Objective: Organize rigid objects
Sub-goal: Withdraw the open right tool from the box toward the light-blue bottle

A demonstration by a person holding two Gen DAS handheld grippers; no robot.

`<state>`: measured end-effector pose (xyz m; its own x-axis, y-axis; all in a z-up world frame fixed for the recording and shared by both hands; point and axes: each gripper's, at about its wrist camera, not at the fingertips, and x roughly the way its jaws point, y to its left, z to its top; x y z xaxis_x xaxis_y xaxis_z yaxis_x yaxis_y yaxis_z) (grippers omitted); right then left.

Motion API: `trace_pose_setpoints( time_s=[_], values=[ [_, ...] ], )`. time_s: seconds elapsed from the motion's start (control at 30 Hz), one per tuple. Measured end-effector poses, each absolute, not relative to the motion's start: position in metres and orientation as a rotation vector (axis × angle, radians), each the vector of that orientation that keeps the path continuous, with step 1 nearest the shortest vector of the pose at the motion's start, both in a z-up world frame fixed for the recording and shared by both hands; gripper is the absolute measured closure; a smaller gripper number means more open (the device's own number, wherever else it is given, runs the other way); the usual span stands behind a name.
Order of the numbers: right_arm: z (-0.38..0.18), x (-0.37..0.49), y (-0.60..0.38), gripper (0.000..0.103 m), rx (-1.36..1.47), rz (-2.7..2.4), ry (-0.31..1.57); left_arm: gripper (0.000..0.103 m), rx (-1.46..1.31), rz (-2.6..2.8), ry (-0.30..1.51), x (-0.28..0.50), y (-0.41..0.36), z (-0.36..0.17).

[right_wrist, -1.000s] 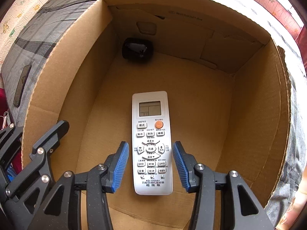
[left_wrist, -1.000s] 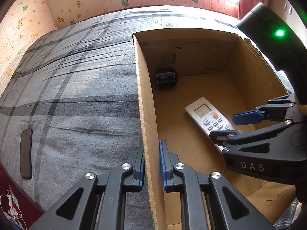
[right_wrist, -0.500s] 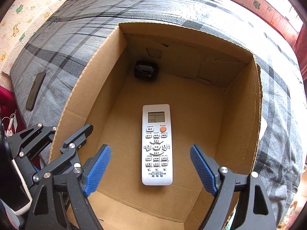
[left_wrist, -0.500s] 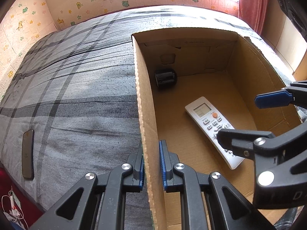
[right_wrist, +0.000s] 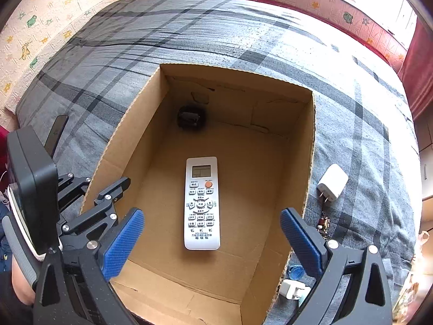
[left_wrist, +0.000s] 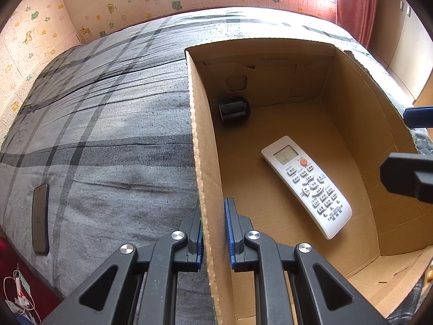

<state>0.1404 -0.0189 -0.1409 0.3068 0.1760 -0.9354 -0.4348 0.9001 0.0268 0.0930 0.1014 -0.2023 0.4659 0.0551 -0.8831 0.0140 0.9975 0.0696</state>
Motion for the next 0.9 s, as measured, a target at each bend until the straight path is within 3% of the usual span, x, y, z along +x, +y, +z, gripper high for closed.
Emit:
trace_pose_setpoints(
  time_s=[0.53, 0.9],
  values=[
    [-0.113, 0.122, -0.096, 0.000, -0.188, 0.302, 1.143, 0.089, 0.070, 0.024, 1.086, 0.093, 0.100, -0.202],
    [-0.122, 0.105, -0.159, 0.000, -0.153, 0.178, 1.157, 0.089, 0.071, 0.024, 1.085, 0.093, 0.099, -0.202]
  ],
)
